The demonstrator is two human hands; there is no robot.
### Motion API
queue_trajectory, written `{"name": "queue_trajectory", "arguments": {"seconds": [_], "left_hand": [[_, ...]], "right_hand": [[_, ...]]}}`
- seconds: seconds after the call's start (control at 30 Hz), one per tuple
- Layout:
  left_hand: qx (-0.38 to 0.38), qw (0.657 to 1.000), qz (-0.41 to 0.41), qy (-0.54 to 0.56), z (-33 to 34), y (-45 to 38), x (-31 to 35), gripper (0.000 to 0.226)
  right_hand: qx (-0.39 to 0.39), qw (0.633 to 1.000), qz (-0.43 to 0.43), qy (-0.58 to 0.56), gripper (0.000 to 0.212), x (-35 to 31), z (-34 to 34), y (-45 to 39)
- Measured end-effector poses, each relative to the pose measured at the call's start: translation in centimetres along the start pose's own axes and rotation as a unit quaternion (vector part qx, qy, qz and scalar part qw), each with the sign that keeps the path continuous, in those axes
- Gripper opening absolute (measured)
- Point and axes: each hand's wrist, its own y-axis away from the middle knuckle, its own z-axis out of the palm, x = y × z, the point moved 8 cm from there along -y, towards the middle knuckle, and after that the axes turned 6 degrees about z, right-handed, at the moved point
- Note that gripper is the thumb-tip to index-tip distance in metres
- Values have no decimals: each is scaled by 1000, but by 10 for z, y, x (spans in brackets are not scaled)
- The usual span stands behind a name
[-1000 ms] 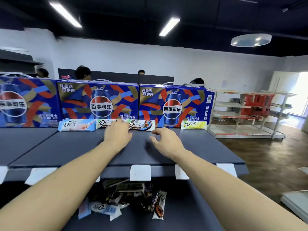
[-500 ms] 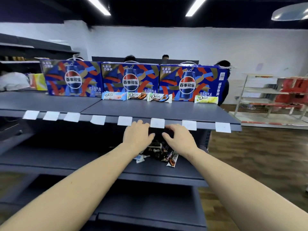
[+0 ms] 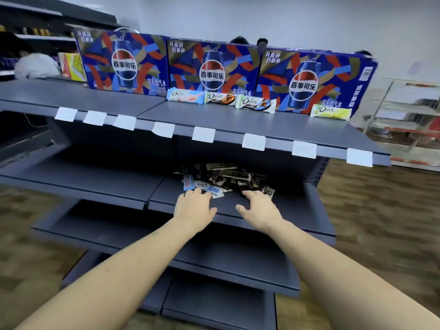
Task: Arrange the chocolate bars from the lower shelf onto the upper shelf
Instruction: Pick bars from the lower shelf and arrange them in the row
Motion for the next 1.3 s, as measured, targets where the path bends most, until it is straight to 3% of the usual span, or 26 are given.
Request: {"name": "queue_trajectory", "arguments": {"seconds": [0.27,0.53,0.9,1.07,1.3], "left_hand": [[-46,998,-10,47,58,-25,-39,50],[-74,994,-22,77,125,-73,-86,53],[-59,994,-33,89,177,-139,-144,66],[-25,998,-44,23,179,-152,-145,60],[-32,996,-59,57,167,-144,-140,44]], "right_hand": [[-48,999,13,4,59,-8,66,-45],[-48,999,25,-4,59,-15,125,-105],[62,997,39,-39,62,-20,165,-181],[150,979,71,-119,42,-8,171,-180],[139,972,60,-180,26,1,161,-158]]}}
